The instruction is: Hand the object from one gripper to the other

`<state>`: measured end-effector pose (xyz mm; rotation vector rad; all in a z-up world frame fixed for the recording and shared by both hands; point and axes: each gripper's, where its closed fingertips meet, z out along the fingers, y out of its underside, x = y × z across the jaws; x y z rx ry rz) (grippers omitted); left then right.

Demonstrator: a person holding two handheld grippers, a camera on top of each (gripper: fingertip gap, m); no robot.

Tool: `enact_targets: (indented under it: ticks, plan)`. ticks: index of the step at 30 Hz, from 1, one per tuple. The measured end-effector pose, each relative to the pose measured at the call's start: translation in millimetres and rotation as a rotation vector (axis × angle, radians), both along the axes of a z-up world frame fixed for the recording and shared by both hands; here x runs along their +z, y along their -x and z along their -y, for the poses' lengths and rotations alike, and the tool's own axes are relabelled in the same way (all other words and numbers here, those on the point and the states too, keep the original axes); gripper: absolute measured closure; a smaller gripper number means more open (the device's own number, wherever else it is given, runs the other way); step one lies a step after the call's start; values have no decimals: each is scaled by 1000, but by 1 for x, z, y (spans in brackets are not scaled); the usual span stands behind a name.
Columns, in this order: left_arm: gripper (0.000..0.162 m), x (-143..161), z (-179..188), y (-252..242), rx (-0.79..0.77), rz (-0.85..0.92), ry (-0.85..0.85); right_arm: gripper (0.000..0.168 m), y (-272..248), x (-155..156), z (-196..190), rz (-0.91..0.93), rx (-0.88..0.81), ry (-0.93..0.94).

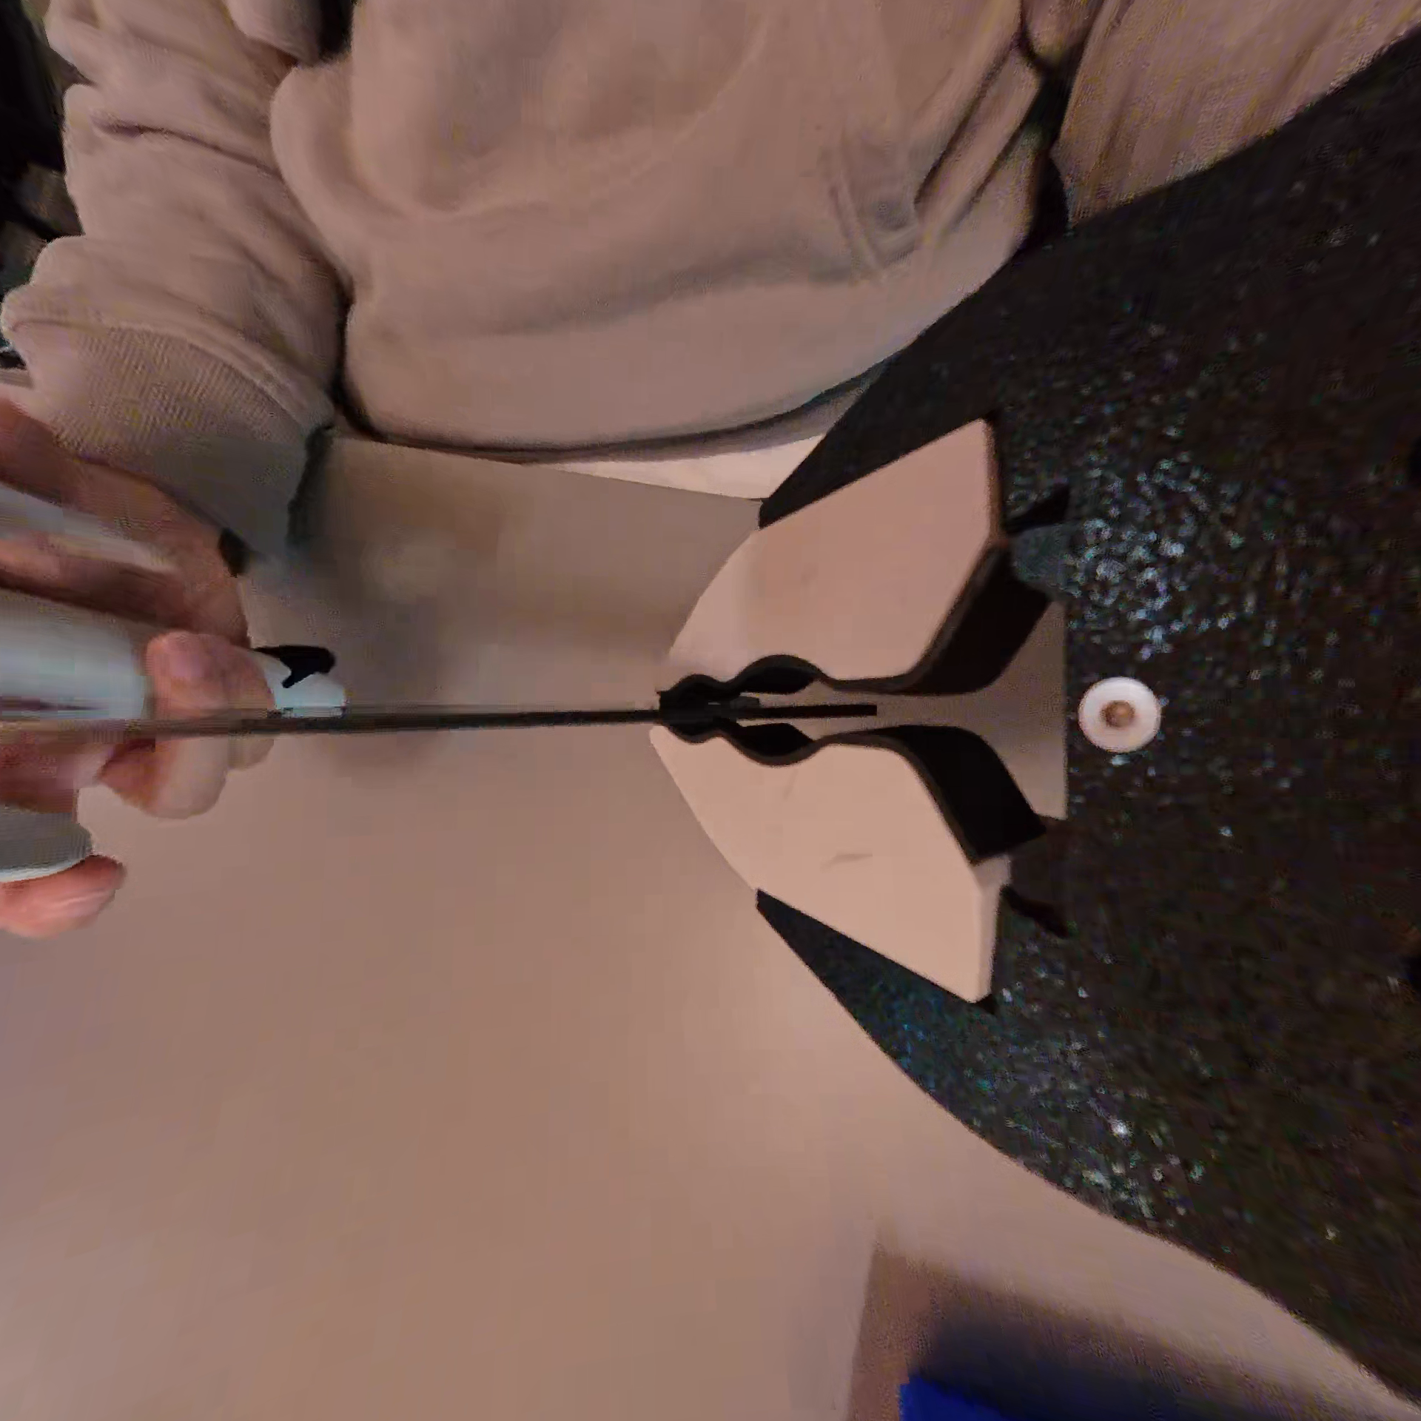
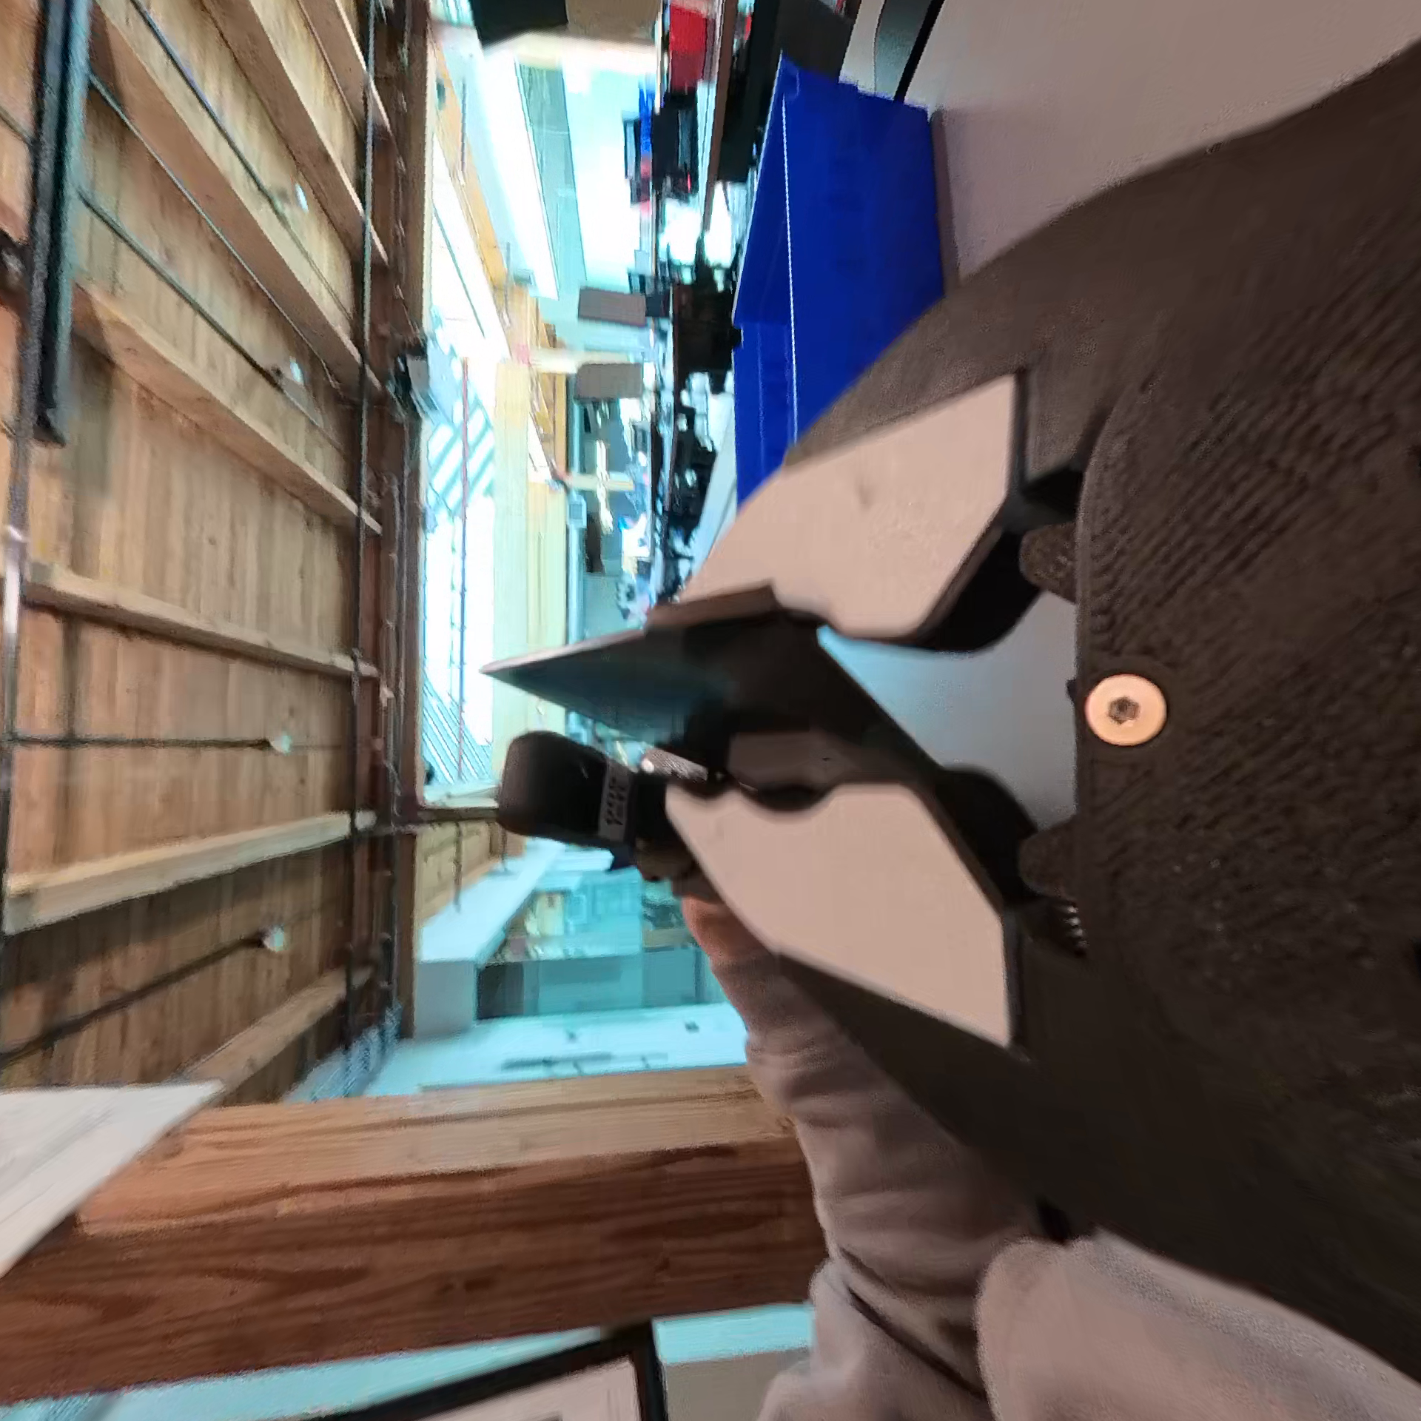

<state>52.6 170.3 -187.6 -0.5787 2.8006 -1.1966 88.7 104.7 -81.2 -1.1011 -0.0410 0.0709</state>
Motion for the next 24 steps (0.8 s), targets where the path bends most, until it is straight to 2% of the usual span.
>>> enact_targets:
  ticks: [1,3,5,6,9,11,13,16,19,20,21,24]
  plan:
    - [160,0,1,0,-17,11,-4,163,6,-3,-1,29,44,20]
    - [160,2,4,-5,-36,76,5,166,12,3,2,-4,126,2]
    - [158,17,14,-14,-46,191,117,166,5,18,16,-77,151,-117]
    - [155,30,22,-17,-51,244,217,167,-3,25,26,-131,156,-195]
    - [128,76,38,-29,-9,415,578,167,-27,43,68,-300,229,-470]
    - [123,94,41,-40,53,457,782,167,-45,45,88,-402,240,-597]
    - [119,98,49,-47,84,421,922,167,-56,43,95,-460,227,-644]
    - [116,90,66,-51,88,421,969,167,-52,44,93,-429,209,-644]
    - [125,84,82,-47,54,469,937,167,-42,44,81,-366,189,-571]
    - [136,86,83,-46,54,501,934,167,-39,44,77,-347,183,-544]
    - [154,90,82,-43,49,532,943,167,-37,43,74,-331,177,-522]
    - [159,92,73,-44,60,492,939,165,-31,42,68,-301,177,-484]
